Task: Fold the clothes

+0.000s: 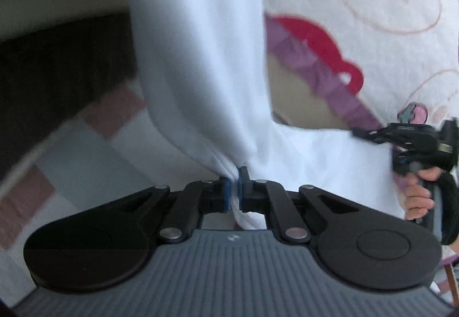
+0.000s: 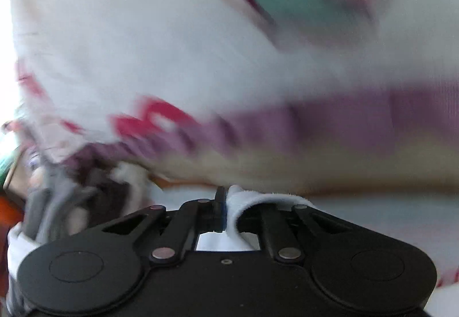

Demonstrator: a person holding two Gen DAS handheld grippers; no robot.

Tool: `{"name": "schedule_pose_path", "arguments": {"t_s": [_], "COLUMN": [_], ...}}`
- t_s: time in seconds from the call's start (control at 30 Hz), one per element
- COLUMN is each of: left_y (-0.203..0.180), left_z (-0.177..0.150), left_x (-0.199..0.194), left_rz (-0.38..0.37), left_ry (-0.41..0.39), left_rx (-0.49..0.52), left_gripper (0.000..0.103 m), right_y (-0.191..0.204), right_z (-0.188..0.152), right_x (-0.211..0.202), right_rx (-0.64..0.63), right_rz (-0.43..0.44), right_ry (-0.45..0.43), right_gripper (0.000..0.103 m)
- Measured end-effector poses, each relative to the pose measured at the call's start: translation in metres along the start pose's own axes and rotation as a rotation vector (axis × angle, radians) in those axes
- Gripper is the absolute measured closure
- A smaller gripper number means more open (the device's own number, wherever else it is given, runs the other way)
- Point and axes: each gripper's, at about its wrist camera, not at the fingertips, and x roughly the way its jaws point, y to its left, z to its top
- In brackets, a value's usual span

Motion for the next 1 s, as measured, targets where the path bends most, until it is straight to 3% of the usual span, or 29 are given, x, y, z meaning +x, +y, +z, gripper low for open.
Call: {"name": "schedule_pose_path", "arguments": {"t_s": [0.17, 0.3, 0.4, 0.63, 0.67, 0.7, 0.73, 0.8, 0.87, 1.0], "left_y": [0.005, 0.008, 0.008, 0.011, 0.011, 0.011, 0.011, 0.011, 0.009, 0.003], "left_z": [-0.003, -0.005, -0.005, -0.004, -0.003, -0.003, -0.002, 0.000, 0.005, 0.013], "left_x": [0.003, 0.004, 0.003, 0.010, 0.010, 0.011, 0.012, 0.016, 0.017, 0.019], "left_rz": [0.094, 0.191, 0.217, 0.228, 0.230, 0.233, 0.235, 0.239, 0.239, 0.249], "left_ry": [0.015, 0.017, -0.011, -0.004, -0.002, 0.001, 0.006, 0.036, 0.059, 0.119], "left_rx": [-0.050, -0.096, -0.092, -0.086, -0.083, -0.083, -0.085, -0.082, -0.065, -0.064], "left_gripper": [0.098, 0.097, 0.098, 0.097, 0.097, 0.097, 0.097, 0.097, 0.097, 0.095], "right_y": [0.008, 0.013, 0.015, -0.009, -0.014, -0.020, -0.027, -0.031, -0.034, -0.057], "right_z": [0.007, -0.001, -0.009, -0.001, 0.001, 0.002, 0.003, 0.005, 0.011, 0.015], "right_x": [0.000, 0.032, 0.060, 0.067, 0.063, 0.062, 0.060, 0.046, 0.019, -0.050], "right_rx": [-0.140, -0.228, -0.300, -0.241, -0.213, -0.179, -0.144, -0.186, -0.216, -0.090], "right_rz": [-0.040, -0.108, -0.173, -0.156, -0.139, -0.131, -0.125, -0.163, -0.215, -0.230], "right_ry": [0.058, 0.171, 0.253, 0.308, 0.339, 0.404, 0.480, 0.525, 0.460, 0.261], "right_gripper": [0.098, 0.099, 0.099, 0.097, 0.092, 0.064, 0.044, 0.047, 0.047, 0.047]}}
